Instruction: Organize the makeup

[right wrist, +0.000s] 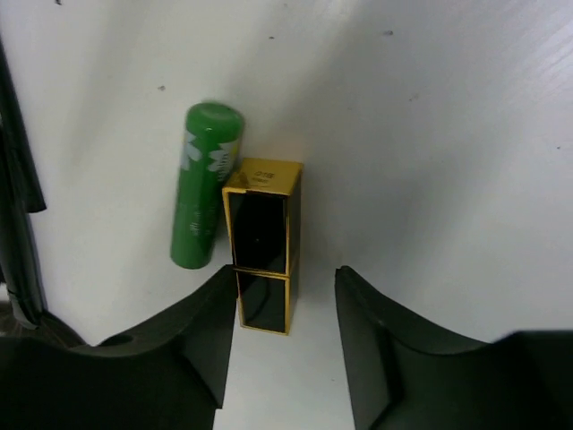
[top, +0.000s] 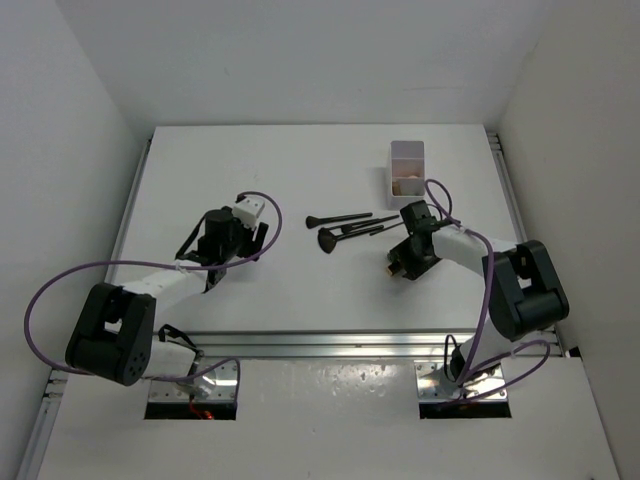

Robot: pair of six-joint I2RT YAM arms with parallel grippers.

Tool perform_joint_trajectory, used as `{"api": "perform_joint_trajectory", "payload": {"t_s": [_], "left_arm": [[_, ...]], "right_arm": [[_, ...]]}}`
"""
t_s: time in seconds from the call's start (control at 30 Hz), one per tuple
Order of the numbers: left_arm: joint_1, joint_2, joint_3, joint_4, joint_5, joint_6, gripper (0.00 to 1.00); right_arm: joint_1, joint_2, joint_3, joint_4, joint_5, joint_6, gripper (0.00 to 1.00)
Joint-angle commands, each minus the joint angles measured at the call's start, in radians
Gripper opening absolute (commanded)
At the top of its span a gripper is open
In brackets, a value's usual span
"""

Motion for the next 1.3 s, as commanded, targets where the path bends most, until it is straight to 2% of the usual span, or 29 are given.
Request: {"api": "perform_joint_trajectory", "payload": {"t_s": [0.0,0.2,0.27,0.3,0.33,0.43,0.47,0.53,0.57,0.6,0.63,0.7,0.73,0.8,0.83,0.93,0.97,1.03,1.1,1.13,1.27], "left_arm": [[-0.007,-0.028,-0.001,0.039,-0.010,-0.009,0.74],[-0.007,-0.028,-0.010,0.048,-0.010,0.000,0.74],[-0.007,-0.028,-0.010,0.048,-0.010,0.000,0.74],[-0.007,-0.028,-0.010,0.048,-0.010,0.000,0.74],[-0.007,-0.028,-0.010,0.048,-0.010,0.000,0.74],[-0.007,-0.028,-0.010,0.048,-0.010,0.000,0.74],[-0.007,-0.028,-0.010,0.048,-0.010,0.000,0.74],[-0.007,-0.028,-0.010,0.048,-0.010,0.000,0.74],[-0.007,-0.028,-0.010,0.048,-0.010,0.000,0.74],[-0.007,-0.028,-0.010,0.048,-0.010,0.000,0.74],[-0.007,-0.028,-0.010,0.048,-0.010,0.000,0.74],[-0.007,-0.028,-0.010,0.039,-0.010,0.000,0.74],[-0.007,-0.018,-0.010,0.039,-0.010,0.000,0.74],[-0.007,-0.018,-0.001,0.039,0.001,0.000,0.74],[-0.007,-0.018,-0.001,0.039,0.001,0.000,0.74],[-0.007,-0.018,0.008,0.039,0.001,0.009,0.74],[-0.007,-0.018,0.008,0.039,0.001,0.010,0.74],[-0.007,-0.018,0.008,0.027,0.001,0.010,0.74],[-0.007,-0.018,0.017,0.016,0.001,0.019,0.74],[0.002,-0.018,0.017,0.007,0.001,0.019,0.74],[0.013,-0.018,0.026,-0.005,0.001,0.019,0.74]], "right_arm": [[0.004,-0.022,-0.035,-0.010,0.013,0.054,0.45],[-0.015,-0.049,-0.087,-0.071,0.036,0.051,0.37],[-0.028,-0.064,-0.115,-0.071,0.038,0.038,0.30],[-0.038,-0.080,-0.133,-0.070,0.056,0.031,0.20],[-0.038,-0.092,-0.144,-0.073,0.067,0.019,0.15],[-0.040,-0.141,-0.140,-0.090,0.151,-0.099,0.00],[-0.040,-0.153,-0.135,-0.093,0.197,-0.208,0.00],[-0.040,-0.207,-0.123,-0.058,0.255,-0.296,0.00],[-0.043,-0.219,-0.124,0.015,0.274,-0.485,0.00],[-0.052,-0.254,-0.129,0.110,0.272,-0.560,0.00],[-0.051,-0.282,-0.135,0.224,0.246,-0.790,0.00],[-0.052,-0.316,-0.149,0.358,0.216,-0.936,0.00],[-0.054,-0.324,-0.161,0.559,0.141,-1.113,0.00],[-0.058,-0.316,-0.183,0.698,0.084,-1.209,0.00],[-0.075,-0.312,-0.189,0.890,0.014,-1.330,0.00],[-0.114,-0.160,-0.158,1.112,-0.125,-1.385,0.00],[-0.127,-0.132,-0.141,1.136,-0.171,-1.383,0.00],[-0.178,-0.052,-0.085,1.238,-0.220,-1.331,0.00],[-0.212,0.058,-0.004,1.332,-0.332,-1.303,0.00],[-0.218,0.107,0.044,1.343,-0.408,-1.296,0.00],[-0.227,0.207,0.162,1.317,-0.459,-1.314,0.00]]}}
